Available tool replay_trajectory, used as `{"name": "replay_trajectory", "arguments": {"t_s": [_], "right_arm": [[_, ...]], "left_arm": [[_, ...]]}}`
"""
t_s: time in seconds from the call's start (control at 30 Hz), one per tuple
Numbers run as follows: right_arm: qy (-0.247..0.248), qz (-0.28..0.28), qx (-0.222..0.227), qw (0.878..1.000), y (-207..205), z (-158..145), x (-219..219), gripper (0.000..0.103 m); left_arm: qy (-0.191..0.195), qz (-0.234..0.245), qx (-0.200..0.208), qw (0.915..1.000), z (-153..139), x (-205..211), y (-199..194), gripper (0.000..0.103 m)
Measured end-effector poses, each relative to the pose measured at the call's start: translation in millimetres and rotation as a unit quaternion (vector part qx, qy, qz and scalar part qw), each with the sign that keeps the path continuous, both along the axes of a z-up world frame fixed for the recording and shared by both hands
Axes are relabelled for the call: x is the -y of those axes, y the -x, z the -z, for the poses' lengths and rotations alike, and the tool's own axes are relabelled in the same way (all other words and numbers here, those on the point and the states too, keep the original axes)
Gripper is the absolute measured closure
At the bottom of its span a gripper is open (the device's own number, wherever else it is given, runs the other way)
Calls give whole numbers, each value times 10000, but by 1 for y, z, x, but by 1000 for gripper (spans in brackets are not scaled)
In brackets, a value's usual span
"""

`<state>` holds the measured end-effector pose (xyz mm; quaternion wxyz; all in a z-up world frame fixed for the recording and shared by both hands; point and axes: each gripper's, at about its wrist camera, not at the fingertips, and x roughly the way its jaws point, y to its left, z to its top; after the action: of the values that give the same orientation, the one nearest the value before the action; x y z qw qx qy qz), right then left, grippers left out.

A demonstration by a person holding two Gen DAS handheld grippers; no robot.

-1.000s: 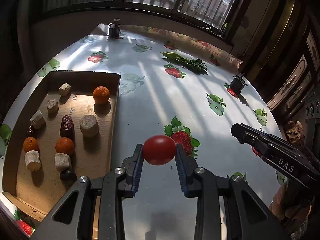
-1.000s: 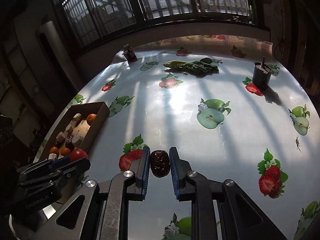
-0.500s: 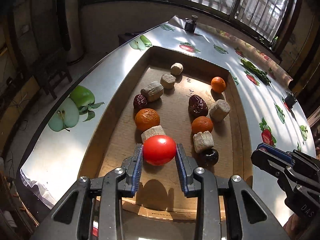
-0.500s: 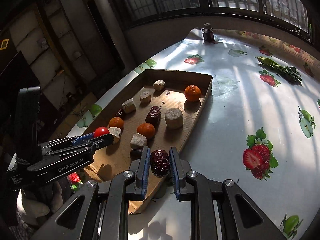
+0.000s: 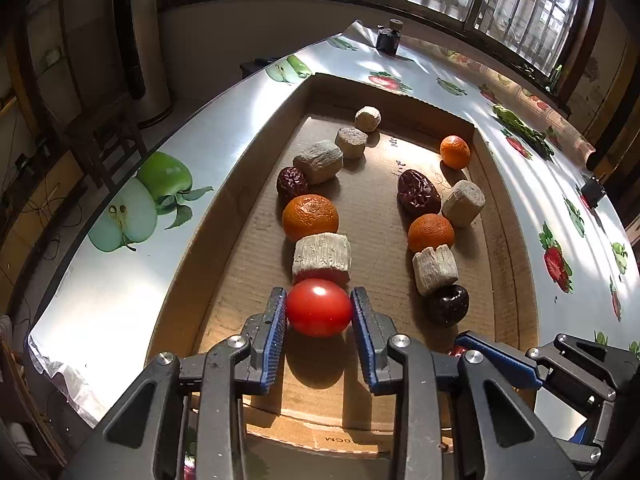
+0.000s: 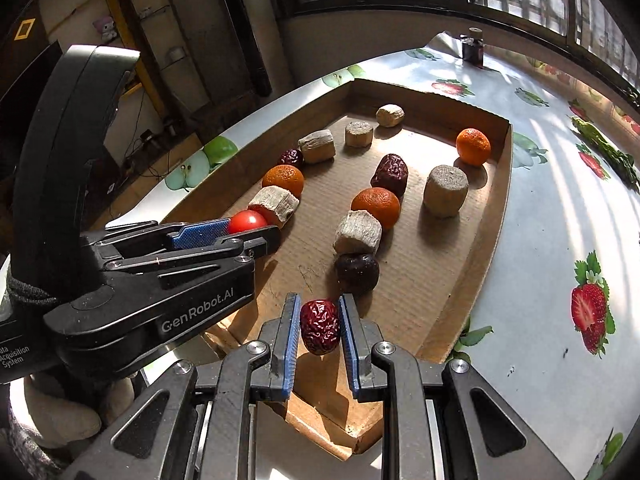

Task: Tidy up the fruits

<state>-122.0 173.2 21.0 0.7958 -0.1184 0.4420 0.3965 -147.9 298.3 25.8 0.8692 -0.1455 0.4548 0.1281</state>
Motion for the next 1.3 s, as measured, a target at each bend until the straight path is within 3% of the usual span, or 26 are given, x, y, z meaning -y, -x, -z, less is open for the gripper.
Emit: {"name": "replay_trajectory", "arguments": {"t_s": [0.23, 0.37, 0.43, 0.67, 0.8, 1.03, 1.2, 1.3], "right_arm": [[18, -65, 153, 9999, 7, 3, -5, 81], [-105, -73, 274, 9995, 12, -6, -2, 79], [-216, -43, 326, 9992, 14, -12, 2, 73], [-581, 295, 362, 9972, 16, -30, 29, 72], [-800, 652, 324, 9941, 14, -38, 51, 71], [-1067, 1339, 420, 9843, 17, -50, 86, 63], [-1139, 1499, 473, 9810, 22, -53, 98, 61], [-1178, 1536, 473, 9799, 24, -52, 102, 61]], "left_arm": [[-92, -127, 258, 9995, -17, -1, 8, 50], [-179, -162, 384, 9990, -26, 2, 11, 46], [-219, -181, 437, 9986, -30, 3, 13, 45], [-350, -213, 676, 9969, -47, 13, 21, 42], [-687, -293, 857, 9935, -58, 26, 27, 34], [-1419, -510, 1248, 9806, -79, 51, 38, 15], [-1925, -845, 1686, 9630, -96, 64, 51, 9], [-2022, -1063, 2070, 9513, -107, 69, 64, 0]]}}
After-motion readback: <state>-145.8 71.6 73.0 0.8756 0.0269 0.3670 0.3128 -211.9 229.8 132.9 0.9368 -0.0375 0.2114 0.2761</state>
